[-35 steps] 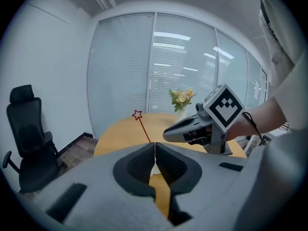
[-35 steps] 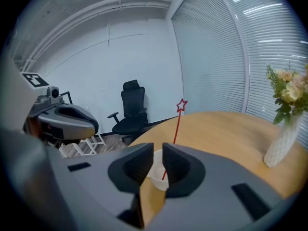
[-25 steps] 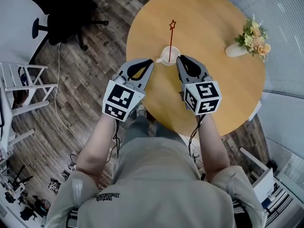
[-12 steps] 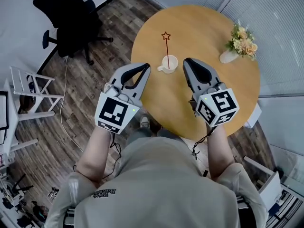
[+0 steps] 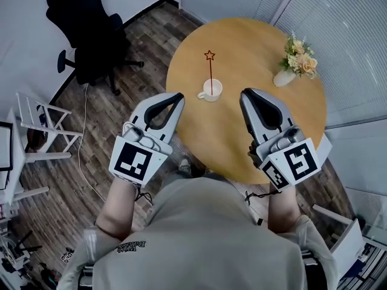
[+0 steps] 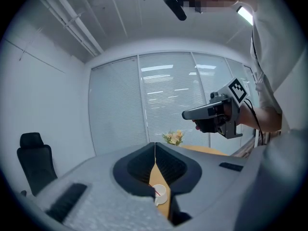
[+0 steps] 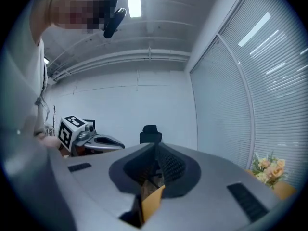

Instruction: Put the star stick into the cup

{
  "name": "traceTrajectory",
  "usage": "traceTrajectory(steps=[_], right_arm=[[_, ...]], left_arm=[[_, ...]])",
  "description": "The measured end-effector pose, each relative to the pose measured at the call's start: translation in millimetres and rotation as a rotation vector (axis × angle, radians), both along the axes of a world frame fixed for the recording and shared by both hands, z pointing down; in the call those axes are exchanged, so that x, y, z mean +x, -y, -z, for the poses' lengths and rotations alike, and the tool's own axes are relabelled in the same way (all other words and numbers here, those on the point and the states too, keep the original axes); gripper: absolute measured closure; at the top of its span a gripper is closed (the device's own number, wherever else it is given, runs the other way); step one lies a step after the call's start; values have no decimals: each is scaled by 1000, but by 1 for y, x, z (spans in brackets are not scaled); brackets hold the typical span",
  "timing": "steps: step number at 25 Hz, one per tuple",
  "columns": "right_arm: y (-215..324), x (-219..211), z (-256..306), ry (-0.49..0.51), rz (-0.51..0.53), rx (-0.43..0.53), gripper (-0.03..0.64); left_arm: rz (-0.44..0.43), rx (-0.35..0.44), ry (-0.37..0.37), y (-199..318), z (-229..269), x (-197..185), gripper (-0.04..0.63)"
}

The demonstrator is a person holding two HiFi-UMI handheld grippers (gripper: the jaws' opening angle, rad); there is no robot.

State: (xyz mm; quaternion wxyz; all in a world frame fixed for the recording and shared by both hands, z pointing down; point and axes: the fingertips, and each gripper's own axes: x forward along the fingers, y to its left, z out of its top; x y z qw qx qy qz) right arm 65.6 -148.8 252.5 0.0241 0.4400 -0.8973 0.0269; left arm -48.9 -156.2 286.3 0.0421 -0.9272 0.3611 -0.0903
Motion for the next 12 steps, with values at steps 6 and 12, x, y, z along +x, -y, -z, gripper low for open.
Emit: traceTrajectory(steps=[6,12], right_arm=[[-20,4,0,12,32,-21,577],[-33,4,-11,13,55,-47,580]], left_arm=[[-18,19,11,-15,7,9,574],[-19,-23,-3,-32,1,12,572]])
